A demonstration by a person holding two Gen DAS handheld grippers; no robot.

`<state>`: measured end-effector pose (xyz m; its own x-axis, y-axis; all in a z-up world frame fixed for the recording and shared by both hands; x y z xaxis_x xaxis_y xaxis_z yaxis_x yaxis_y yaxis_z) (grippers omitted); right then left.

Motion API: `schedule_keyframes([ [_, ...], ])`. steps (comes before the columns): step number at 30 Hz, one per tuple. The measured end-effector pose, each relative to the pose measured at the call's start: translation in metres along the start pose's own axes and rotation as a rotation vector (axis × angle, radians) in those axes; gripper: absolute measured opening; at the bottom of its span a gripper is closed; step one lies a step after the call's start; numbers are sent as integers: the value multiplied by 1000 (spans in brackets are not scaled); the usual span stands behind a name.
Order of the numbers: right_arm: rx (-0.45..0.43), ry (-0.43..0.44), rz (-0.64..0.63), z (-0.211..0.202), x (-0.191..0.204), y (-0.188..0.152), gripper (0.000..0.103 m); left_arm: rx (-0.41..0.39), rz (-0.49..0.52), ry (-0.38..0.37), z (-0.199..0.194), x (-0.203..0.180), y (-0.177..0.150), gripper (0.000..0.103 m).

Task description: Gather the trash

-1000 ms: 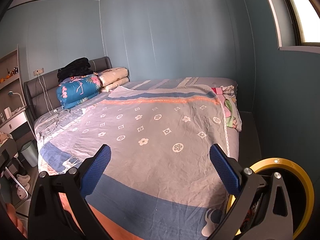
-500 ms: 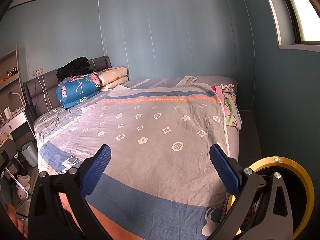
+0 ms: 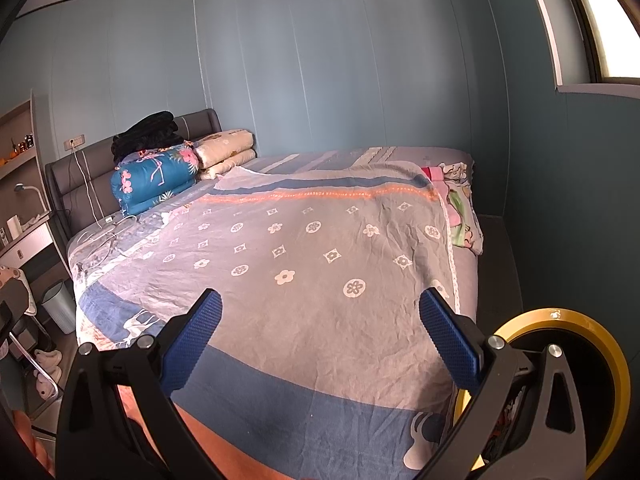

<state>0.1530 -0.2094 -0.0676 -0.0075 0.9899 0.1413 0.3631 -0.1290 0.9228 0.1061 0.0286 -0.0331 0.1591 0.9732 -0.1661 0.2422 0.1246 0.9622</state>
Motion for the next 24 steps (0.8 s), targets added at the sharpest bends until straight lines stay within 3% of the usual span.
schedule_keyframes([
  [24,22,-6,12,0,1,-9,95,26,-16,-15,6,4,-3,95],
])
Point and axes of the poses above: each gripper's, at about its wrist camera, not at the fingertips, and z roughly the way its jaws point, x to its left, y to its top, the point moved 7 cm from there along z, roughly the way its jaws point, and after that the axes turned 2 degrees about -x, right-handed, at the moved point
